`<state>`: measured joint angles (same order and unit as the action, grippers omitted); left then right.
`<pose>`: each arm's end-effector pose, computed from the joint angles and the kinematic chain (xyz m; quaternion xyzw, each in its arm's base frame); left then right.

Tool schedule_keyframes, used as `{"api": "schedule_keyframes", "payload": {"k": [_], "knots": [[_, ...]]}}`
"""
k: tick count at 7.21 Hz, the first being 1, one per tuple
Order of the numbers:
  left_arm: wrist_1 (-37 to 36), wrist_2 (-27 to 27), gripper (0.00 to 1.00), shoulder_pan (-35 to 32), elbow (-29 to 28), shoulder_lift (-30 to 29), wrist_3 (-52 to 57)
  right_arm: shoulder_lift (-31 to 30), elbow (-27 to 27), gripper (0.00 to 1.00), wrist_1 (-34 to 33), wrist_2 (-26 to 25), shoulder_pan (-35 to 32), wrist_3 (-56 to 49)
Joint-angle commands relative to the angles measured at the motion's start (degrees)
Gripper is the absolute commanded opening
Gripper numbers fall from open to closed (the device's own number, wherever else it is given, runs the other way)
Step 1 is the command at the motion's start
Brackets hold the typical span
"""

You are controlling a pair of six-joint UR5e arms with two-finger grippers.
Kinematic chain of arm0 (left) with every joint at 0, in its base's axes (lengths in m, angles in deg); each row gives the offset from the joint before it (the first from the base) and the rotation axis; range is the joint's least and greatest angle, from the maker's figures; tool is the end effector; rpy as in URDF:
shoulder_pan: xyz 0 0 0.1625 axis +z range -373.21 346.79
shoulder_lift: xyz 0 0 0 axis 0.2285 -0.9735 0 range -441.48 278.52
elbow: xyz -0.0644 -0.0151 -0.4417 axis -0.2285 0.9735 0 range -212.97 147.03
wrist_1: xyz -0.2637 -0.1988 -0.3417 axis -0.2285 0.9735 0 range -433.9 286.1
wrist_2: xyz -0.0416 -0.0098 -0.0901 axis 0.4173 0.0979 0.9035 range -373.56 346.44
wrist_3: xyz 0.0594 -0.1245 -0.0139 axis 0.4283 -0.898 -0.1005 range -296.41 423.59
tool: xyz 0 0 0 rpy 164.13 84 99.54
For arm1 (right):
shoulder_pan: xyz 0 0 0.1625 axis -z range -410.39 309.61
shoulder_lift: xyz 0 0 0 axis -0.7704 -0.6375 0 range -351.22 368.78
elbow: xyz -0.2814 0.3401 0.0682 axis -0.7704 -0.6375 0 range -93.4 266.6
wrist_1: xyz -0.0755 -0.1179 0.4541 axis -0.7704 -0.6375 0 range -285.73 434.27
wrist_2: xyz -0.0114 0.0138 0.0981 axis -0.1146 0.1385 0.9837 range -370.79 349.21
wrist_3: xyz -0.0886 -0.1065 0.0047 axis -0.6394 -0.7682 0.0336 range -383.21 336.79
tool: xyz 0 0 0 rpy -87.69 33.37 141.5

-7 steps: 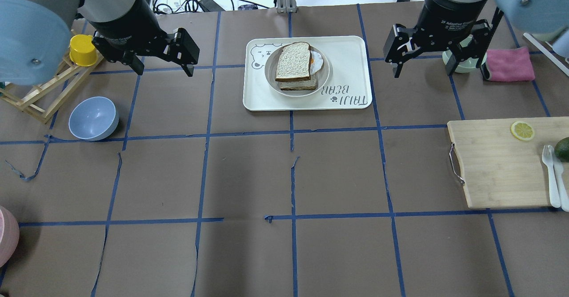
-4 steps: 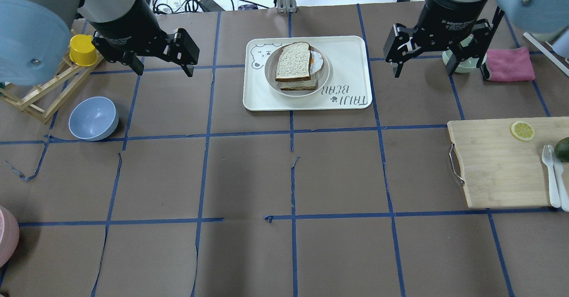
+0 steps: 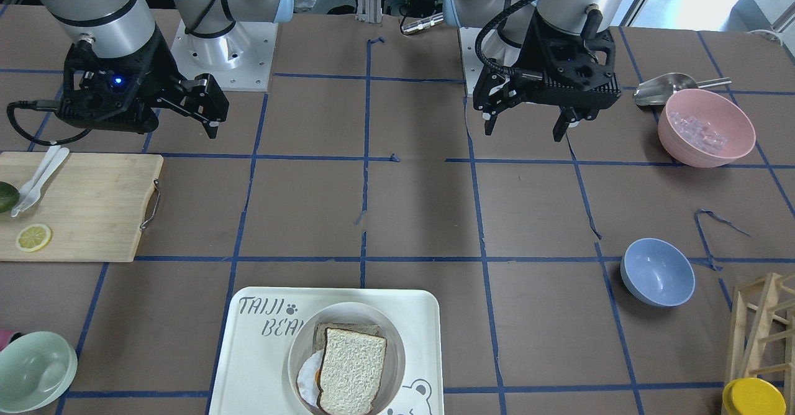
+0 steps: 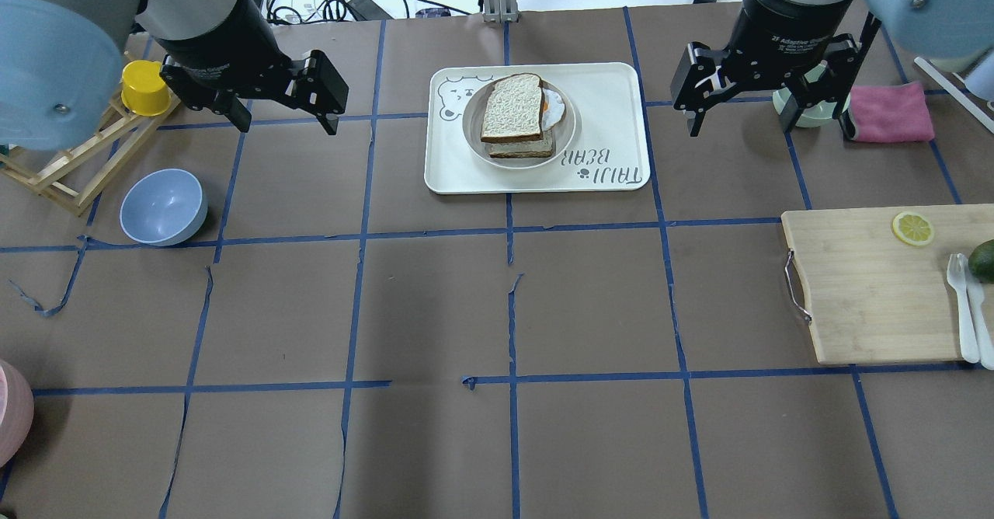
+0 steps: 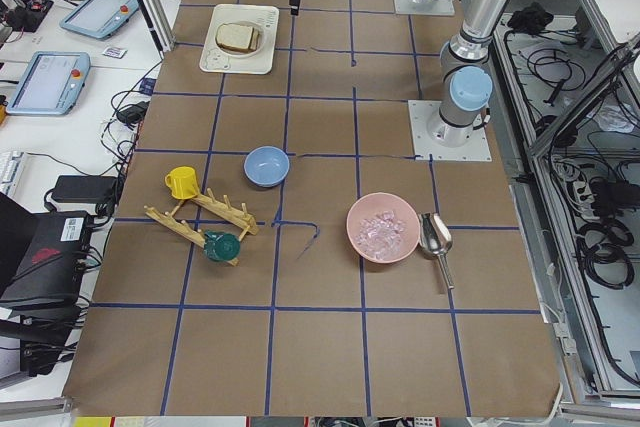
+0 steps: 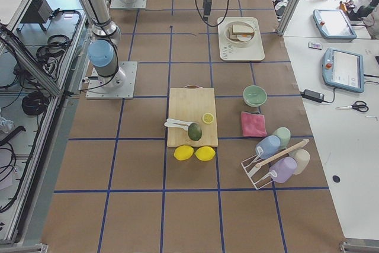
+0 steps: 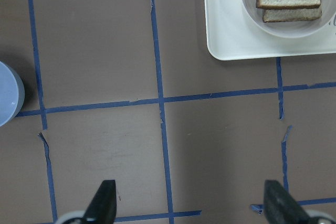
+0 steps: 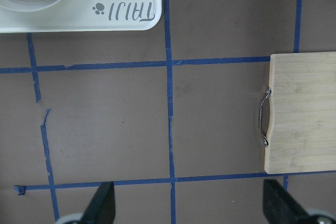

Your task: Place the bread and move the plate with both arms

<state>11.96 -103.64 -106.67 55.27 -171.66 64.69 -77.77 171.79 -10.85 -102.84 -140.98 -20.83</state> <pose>-0.1673 -0.5613 0.4937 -0.0396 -0.9980 0.0500 0.0003 0.1343 -0.5725 0.4747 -0.0151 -0.9993 -0.0303 0.0186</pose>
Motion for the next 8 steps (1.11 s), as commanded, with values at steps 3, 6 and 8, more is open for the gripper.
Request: {"api": "schedule_keyframes", "payload": {"k": [3,6,8], "knots": [[0.01,0.17,1.00,-0.05,0.00,0.00,-0.04,-0.03,0.06,1.00,-0.04,0.12,-0.03,-0.27],[0.01,0.17,1.00,0.03,0.00,0.18,-0.04,0.06,-0.03,1.00,0.05,0.03,0.24,-0.53],[-0.08,0.17,1.00,0.03,0.09,0.09,0.05,-0.72,-0.03,1.00,0.05,0.29,0.06,-0.53]]}}
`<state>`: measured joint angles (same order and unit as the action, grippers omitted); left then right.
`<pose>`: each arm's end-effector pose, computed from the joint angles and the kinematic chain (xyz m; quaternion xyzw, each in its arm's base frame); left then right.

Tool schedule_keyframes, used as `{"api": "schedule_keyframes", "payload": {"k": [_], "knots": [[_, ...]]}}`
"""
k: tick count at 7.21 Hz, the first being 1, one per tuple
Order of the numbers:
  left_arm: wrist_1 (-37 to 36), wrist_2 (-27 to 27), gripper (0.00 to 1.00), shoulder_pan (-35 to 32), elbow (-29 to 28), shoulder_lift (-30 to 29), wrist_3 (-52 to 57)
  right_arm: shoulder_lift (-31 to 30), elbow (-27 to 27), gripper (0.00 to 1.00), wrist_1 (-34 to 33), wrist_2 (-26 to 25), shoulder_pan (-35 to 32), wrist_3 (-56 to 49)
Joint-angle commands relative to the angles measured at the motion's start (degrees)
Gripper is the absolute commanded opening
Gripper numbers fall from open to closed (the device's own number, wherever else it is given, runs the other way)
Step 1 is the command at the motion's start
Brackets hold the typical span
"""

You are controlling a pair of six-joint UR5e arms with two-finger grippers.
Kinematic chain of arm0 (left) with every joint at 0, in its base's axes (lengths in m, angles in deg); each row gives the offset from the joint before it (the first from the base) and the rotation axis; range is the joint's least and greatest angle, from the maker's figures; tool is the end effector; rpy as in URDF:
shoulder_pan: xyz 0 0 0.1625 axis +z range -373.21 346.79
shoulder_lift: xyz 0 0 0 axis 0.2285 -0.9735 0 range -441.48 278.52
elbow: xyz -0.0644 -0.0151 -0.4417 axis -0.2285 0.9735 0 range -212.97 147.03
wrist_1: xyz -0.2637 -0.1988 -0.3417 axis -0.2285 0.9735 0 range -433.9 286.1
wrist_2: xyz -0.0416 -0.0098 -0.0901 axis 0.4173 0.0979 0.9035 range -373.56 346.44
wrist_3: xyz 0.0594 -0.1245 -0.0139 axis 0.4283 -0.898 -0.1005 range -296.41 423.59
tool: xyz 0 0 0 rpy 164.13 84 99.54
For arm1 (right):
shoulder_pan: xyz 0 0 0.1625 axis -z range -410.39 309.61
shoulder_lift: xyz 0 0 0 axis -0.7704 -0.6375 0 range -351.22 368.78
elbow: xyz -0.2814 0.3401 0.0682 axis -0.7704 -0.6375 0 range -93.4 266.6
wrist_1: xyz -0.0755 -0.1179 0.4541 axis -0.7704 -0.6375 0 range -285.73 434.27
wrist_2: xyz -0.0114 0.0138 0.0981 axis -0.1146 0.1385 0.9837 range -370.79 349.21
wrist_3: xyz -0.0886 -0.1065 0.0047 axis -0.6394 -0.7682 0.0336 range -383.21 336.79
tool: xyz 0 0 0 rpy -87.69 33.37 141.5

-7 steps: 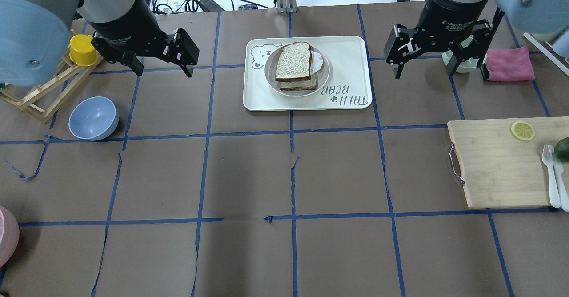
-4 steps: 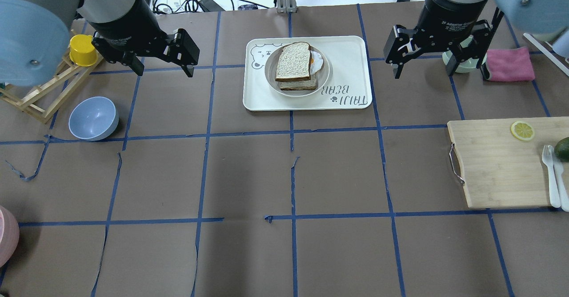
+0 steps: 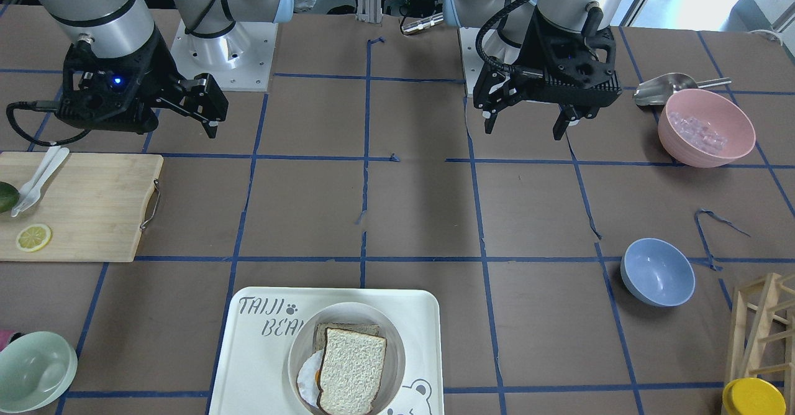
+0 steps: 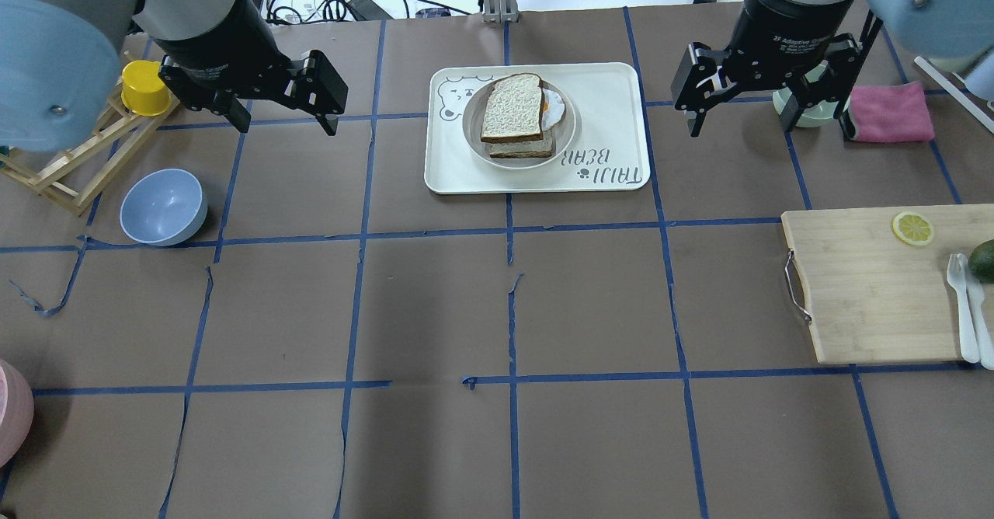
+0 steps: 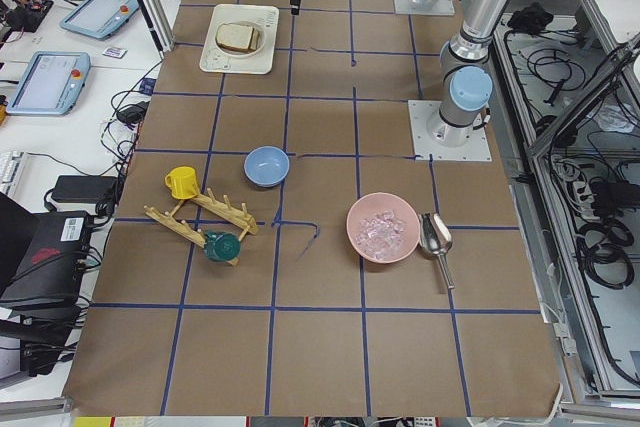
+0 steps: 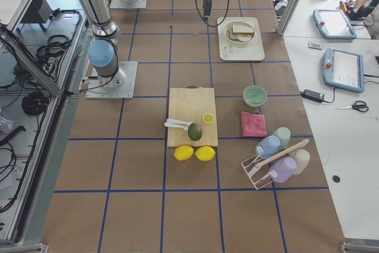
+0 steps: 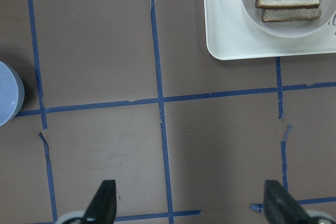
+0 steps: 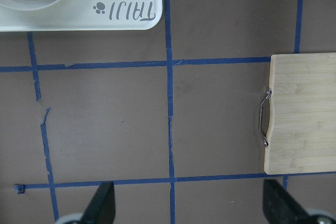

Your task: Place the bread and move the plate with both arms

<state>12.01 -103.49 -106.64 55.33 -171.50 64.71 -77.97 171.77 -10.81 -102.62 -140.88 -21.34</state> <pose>-0.1673 -0.5602 0.4946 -0.0396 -0.9979 0.0504 0.0016 0.1338 -0.5716 0.4768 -0.0116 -0.9994 -0.0289 0.0165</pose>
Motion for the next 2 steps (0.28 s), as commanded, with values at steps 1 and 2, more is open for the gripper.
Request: {"api": "schedule_keyframes", "payload": {"k": [1,2], "knots": [[-0.04,0.02,1.00,0.00,0.12,-0.07,-0.06,-0.44,0.00,1.00,-0.17,0.24,-0.03,-0.02],[0.14,-0.07,1.00,0.00,0.12,0.02,-0.06,-0.52,0.00,1.00,-0.08,0.16,-0.03,0.06]]}}
